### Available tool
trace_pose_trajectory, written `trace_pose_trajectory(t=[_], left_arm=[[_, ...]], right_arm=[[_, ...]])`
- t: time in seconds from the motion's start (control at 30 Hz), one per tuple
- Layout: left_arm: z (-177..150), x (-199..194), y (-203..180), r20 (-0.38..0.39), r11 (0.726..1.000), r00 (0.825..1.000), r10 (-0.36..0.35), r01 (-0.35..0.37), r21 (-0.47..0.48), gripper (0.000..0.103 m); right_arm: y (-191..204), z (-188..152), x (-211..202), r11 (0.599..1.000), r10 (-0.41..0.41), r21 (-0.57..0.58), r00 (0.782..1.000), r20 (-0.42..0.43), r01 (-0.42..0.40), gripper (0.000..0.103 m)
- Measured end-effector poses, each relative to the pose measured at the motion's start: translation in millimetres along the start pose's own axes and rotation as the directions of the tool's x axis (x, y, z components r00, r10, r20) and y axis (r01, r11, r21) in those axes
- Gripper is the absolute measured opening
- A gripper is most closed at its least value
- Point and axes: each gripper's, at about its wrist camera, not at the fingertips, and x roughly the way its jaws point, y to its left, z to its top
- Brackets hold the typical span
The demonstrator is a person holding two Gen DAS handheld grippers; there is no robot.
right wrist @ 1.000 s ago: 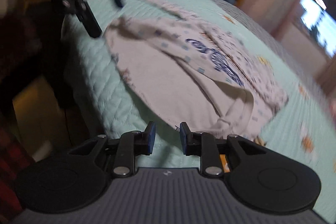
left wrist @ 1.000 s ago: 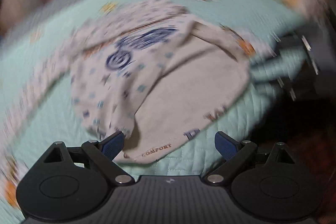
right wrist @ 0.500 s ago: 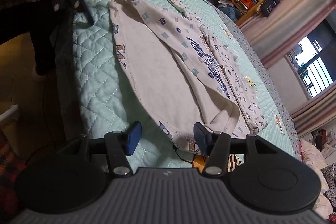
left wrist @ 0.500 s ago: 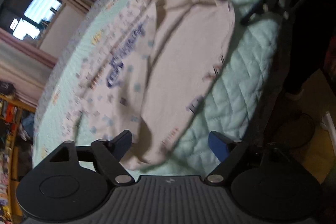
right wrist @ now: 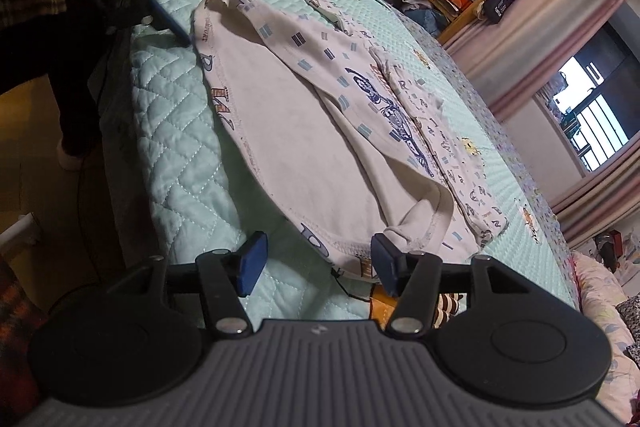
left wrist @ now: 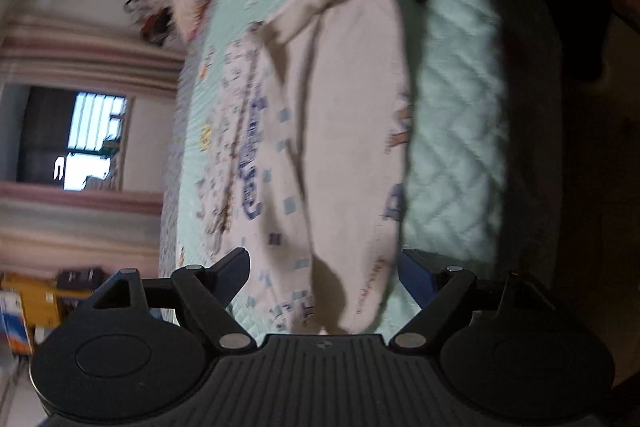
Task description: Fold clothes
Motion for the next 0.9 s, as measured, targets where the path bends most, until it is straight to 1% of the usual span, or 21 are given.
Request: trace_pose_trajectory(t=[0.1,0.13,0.17,0.27,0.33,0.37,0.4,0.47,0.5,0.53,0.6,0.63,0.67,0.7,0.73,0.77,0.8,0.83,0.87,0.9], left_arm=[[0.6,-1.6,-2.9,-0.007,1.0,1.0,0.0,0.001,0.021,0.085],[1.1,0.4,-3.3,-0.013,1.0,1.0,0.01,-0.01,0.024,0.088],[1.6,2.9,-3.7,-0.019,0.999,1.0,0.022,-0.022,0.027,0.09],[5.6,9.7,-10.7,-0.019,0.996,0.999,0.045,-0.043,0.076,0.09],[7.7,14.4,-15.5,-0.004,0.991,0.996,0.086,-0.086,0.103,0.092],[8.4,16.8,-16.0,-0.001,0.987,0.993,0.116,-0.116,0.111,0.095],[9.1,19.2,-16.3,0.002,0.982,0.989,0.147,-0.146,0.119,0.095],[11.0,23.9,-10.6,-0.01,0.978,0.982,0.19,-0.188,0.092,0.091],[11.3,25.5,-7.9,-0.02,0.981,0.984,0.179,-0.177,0.077,0.089],[11.5,27.0,-5.2,-0.031,0.985,0.986,0.165,-0.162,0.062,0.086],[11.5,27.6,-3.5,-0.032,0.985,0.986,0.164,-0.162,0.067,0.078],[11.7,28.2,-1.0,-0.037,0.988,0.988,0.148,-0.145,0.058,0.067],[11.9,28.8,1.7,-0.042,0.991,0.991,0.129,-0.127,0.047,0.048],[11.3,29.8,6.0,-0.051,0.995,0.994,0.098,-0.097,0.022,0.036],[10.6,30.8,10.4,-0.059,0.998,0.996,0.066,-0.067,-0.005,0.016],[9.2,32.0,14.4,-0.061,0.999,0.997,0.04,-0.041,-0.026,0.006],[7.7,33.2,18.3,-0.061,0.999,0.998,0.014,-0.016,-0.046,0.004],[5.5,33.5,20.8,-0.057,0.998,0.998,-0.004,0.0,-0.059,0.002],[3.8,32.5,22.7,-0.053,0.997,0.998,-0.022,0.018,-0.07,0.001],[2.1,31.5,24.6,-0.05,0.996,0.998,-0.04,0.036,-0.08,0.001]], right_arm=[[-0.7,-1.0,-0.5,1.0,-0.005,-0.001,1.0,0.003,0.005,0.063],[-1.0,-1.3,-0.4,1.0,-0.004,0.002,1.0,0.005,0.004,0.063],[-1.3,-1.7,-0.3,1.0,-0.003,0.005,1.0,0.006,0.003,0.063],[-1.1,-0.5,-0.2,1.0,-0.002,0.001,1.0,0.013,0.002,0.063],[-0.3,1.5,-0.5,1.0,-0.004,-0.007,1.0,0.018,0.005,0.063],[0.1,2.4,-0.6,1.0,-0.005,-0.011,1.0,0.021,0.006,0.063],[0.8,2.9,-0.4,1.0,-0.006,-0.017,1.0,0.024,0.007,0.063],[2.2,3.7,0.0,1.0,-0.007,-0.027,1.0,0.031,0.007,0.063],[2.5,4.2,0.8,1.0,-0.003,-0.029,0.999,0.034,0.004,0.063],[2.5,4.8,2.0,1.0,0.002,-0.029,0.999,0.035,-0.001,0.063],[1.5,6.6,4.4,0.999,0.013,-0.039,0.999,0.044,-0.012,0.062],[0.4,7.9,5.4,0.999,0.021,-0.041,0.999,0.048,-0.019,0.062],[-1.3,9.7,6.2,0.999,0.03,-0.036,0.998,0.049,-0.028,0.061],[-3.9,11.4,7.3,0.999,0.036,-0.023,0.998,0.05,-0.035,0.059],[-6.6,12.7,8.0,0.999,0.043,-0.009,0.998,0.05,-0.042,0.056],[-9.2,13.9,8.8,0.999,0.051,0.007,0.998,0.047,-0.051,0.045],[-12.3,15.1,9.5,0.998,0.061,0.024,0.997,0.042,-0.062,0.028],[-15.1,16.1,10.3,0.996,0.077,0.042,0.996,0.037,-0.078,0.019],[-17.7,16.7,10.9,0.994,0.092,0.059,0.995,0.034,-0.094,0.004],[-19.6,17.2,11.4,0.992,0.103,0.071,0.994,0.032,-0.105,0.004]])
